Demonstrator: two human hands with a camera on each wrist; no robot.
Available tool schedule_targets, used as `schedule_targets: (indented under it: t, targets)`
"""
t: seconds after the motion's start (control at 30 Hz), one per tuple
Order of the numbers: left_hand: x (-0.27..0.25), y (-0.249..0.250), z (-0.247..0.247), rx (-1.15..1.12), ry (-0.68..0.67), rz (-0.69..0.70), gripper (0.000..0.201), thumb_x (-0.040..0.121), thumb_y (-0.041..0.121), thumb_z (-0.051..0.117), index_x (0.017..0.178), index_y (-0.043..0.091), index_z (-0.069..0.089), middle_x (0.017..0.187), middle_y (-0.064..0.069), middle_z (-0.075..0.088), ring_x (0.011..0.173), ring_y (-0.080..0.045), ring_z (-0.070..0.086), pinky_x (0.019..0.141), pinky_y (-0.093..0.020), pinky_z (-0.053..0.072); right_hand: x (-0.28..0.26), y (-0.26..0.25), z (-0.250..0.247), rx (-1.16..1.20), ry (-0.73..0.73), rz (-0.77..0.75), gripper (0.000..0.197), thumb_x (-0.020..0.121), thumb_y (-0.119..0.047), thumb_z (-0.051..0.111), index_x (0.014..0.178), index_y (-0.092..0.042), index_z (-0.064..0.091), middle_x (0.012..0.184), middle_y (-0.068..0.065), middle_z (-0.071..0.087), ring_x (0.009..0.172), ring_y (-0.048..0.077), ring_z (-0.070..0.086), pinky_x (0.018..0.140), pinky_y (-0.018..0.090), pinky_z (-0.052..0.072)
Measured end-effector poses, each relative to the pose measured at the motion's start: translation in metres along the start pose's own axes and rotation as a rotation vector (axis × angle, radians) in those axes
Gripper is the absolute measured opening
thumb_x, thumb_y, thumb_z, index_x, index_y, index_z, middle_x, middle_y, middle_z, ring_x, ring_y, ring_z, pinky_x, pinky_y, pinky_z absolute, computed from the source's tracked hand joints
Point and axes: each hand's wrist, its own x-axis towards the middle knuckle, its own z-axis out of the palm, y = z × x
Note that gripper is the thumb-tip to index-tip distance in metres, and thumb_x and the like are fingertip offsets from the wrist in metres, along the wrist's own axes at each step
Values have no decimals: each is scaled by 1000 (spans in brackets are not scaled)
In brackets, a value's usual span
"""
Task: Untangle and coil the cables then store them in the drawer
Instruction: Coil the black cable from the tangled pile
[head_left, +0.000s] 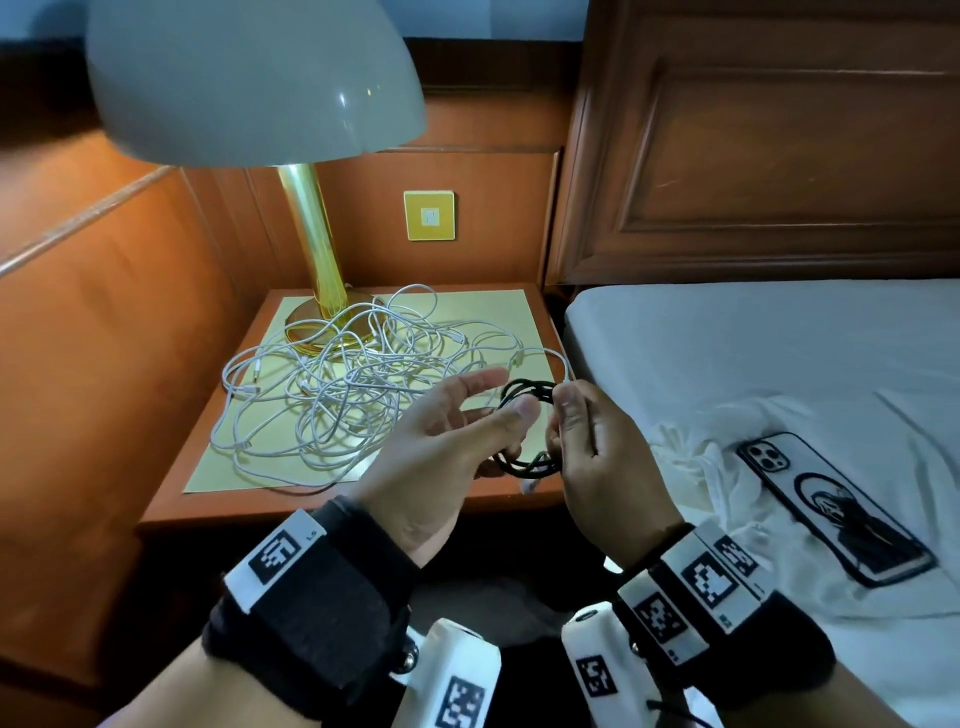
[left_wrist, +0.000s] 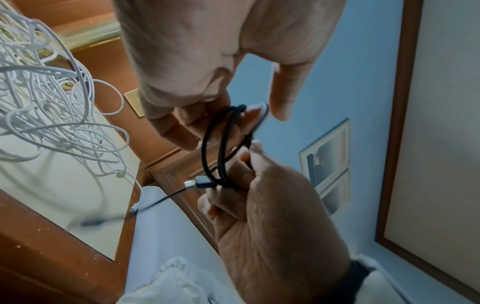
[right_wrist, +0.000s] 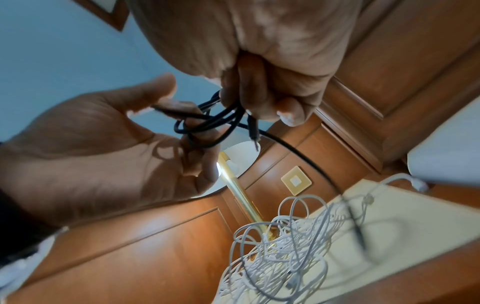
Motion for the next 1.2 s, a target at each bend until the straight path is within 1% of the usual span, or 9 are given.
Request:
schedule_targets:
  t: [0.2, 0.3, 0.47, 0.57, 0.63, 0.7, 0.77, 0.9, 1.2]
  targets:
    - [6, -11, -3, 463, 64, 146, 39, 84, 0, 64, 106, 33, 65, 81, 7, 68, 81, -17, 65, 83, -46, 58, 0, 5, -1, -34, 94, -56, 30, 98, -42, 29, 74, -28, 41, 63, -2, 45, 57, 11, 50, 55, 12, 39]
    - [10, -13, -9, 693, 200, 222, 45, 91, -8, 51, 94, 33, 69, 87, 13, 71, 86, -12, 71, 81, -47, 61, 1, 8, 0, -64, 115, -58, 37, 103, -44, 27, 79, -21, 45, 66, 2, 50, 57, 18, 53, 55, 27, 47]
    - [5, 11, -7, 42, 108, 28, 21, 97, -8, 52, 105, 1, 68, 76, -8, 60, 47, -12, 44, 61, -32, 58, 12, 15, -14, -60, 256, -30, 40, 103, -40, 30, 77, -15, 47, 65, 1, 52, 57, 10, 47, 56, 17, 37]
    - [2, 25, -24, 157, 10, -29, 18, 89, 20, 67, 97, 7, 76, 62, -4, 50, 44, -11, 30, 39, -20, 32, 17, 15, -29, -64, 308, -5, 33, 105, -29, 34, 78, -18, 47, 65, -5, 51, 57, 3, 49, 57, 11, 37]
    - [2, 26, -35, 602, -17, 90, 18, 88, 33, 70, 84, 19, 80, 54, 1, 48, 44, -18, 34, 41, -23, 28, 19, 16, -38, -97, 358, 3, 33, 106, -25, 34, 78, -15, 48, 64, -5, 50, 58, -1, 50, 58, 9, 37]
    - [3, 22, -42, 962, 28, 218, 18, 89, 40, 69, 79, 29, 80, 61, 7, 66, 55, -21, 57, 52, -34, 45, 21, 18, -44, -91, 404, 40, 35, 107, -27, 33, 77, -16, 47, 65, -3, 50, 58, 0, 49, 58, 10, 36]
    - [3, 19, -43, 999, 83, 281, 15, 89, 39, 68, 82, 34, 80, 79, 15, 74, 78, -5, 67, 71, -22, 50, 22, 21, -44, -72, 420, 85, 36, 107, -30, 32, 75, -21, 45, 66, -2, 52, 58, 4, 49, 61, 18, 40]
    - [7, 10, -41, 1011, 154, 411, 16, 92, 19, 69, 97, 29, 80, 84, 25, 69, 79, 13, 59, 68, -2, 39, 18, 15, -33, 153, 348, 118, 34, 107, -35, 34, 78, -22, 45, 67, -7, 49, 56, 7, 46, 57, 26, 40]
    - [3, -8, -32, 1240, -147, 574, 11, 89, 19, 74, 92, 28, 80, 82, 17, 61, 70, 3, 54, 66, -15, 40, 3, 2, -22, 245, 39, 3, 26, 107, -27, 38, 89, -14, 51, 73, 6, 67, 52, 27, 46, 53, 29, 42]
